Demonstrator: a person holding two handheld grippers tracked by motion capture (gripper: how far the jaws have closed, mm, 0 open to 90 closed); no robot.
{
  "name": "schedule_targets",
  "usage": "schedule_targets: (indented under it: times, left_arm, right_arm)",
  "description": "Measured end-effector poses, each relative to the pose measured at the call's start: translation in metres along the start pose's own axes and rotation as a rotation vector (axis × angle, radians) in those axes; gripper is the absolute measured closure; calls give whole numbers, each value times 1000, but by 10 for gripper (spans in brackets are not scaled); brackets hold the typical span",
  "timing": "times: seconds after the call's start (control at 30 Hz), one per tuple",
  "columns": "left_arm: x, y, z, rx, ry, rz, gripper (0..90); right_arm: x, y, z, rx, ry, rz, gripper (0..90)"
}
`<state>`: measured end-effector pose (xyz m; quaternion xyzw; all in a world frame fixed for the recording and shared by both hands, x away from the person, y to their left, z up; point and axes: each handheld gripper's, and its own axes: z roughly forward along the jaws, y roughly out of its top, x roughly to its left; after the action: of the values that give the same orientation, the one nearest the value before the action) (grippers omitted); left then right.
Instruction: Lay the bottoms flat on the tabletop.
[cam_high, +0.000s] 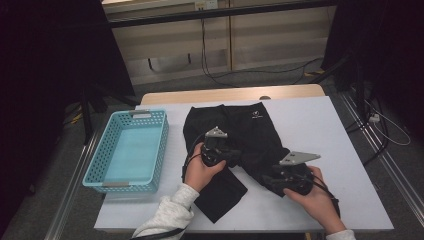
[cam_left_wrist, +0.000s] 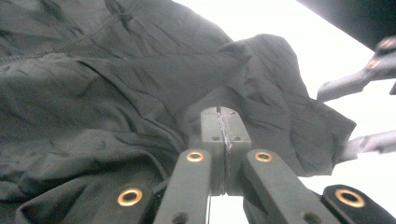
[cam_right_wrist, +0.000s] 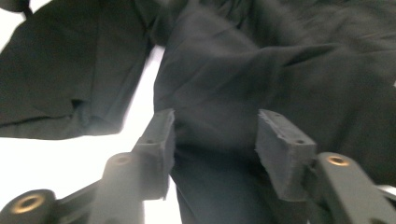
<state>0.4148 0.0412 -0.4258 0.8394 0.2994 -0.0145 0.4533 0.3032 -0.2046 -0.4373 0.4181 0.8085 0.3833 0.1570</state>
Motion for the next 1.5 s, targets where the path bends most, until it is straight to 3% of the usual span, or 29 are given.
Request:
schedule_targets:
  times: [0.03,0.13,0.17,0.2,0.27,0.33,0.43,0.5,0.6,0.67,0.73,0.83,1.03,1.2,1.33,1.5]
  left_arm:
    - [0,0,0,-2,-2,1,899]
    - [-2,0,1,3,-8,7,899]
    - [-2,-1,1,6,-12,6,899]
    - [-2,-1,1,5,-9,7,899]
    - [-2,-3,2,17,-12,7,898]
    - [-1,-5,2,19,-5,6,898]
    - [0,-5,1,13,0,1,899]
    - [1,-3,-1,8,-2,-1,899]
    - [2,-2,0,6,1,7,899]
    - [1,-2,2,-3,-4,-1,898]
    - [1,-2,3,2,-8,13,896]
    - [-1,-1,7,-9,-17,22,893]
    - [-4,-1,14,-8,-1,51,845]
    - [-9,-5,12,-2,-4,56,653]
    - [-10,-5,7,-7,-2,52,488]
    - [-13,-5,1,-8,-8,81,377]
  right_arm:
    - [2,1,6,17,-6,-17,424]
    - [4,3,17,27,-29,-33,484]
    - [3,3,19,18,-37,-39,534]
    - [1,3,22,22,-41,-44,667]
    - [-3,1,28,55,-55,-58,724]
    - [-7,-1,29,35,-37,-44,862]
    - [-11,2,22,15,-16,-19,884]
    - [-12,6,14,-4,-28,-18,888]
    - [-17,11,3,-43,-51,5,889]
    - [-24,11,0,-54,-96,25,890]
    - [-33,8,0,-80,-92,80,890]
    - [-43,6,0,-88,-109,99,889]
    - [-52,8,11,-56,-160,73,889]
    - [-54,4,24,19,-181,38,879]
    - [-52,4,25,16,-184,32,794]
    - [-43,6,11,-29,-188,19,513]
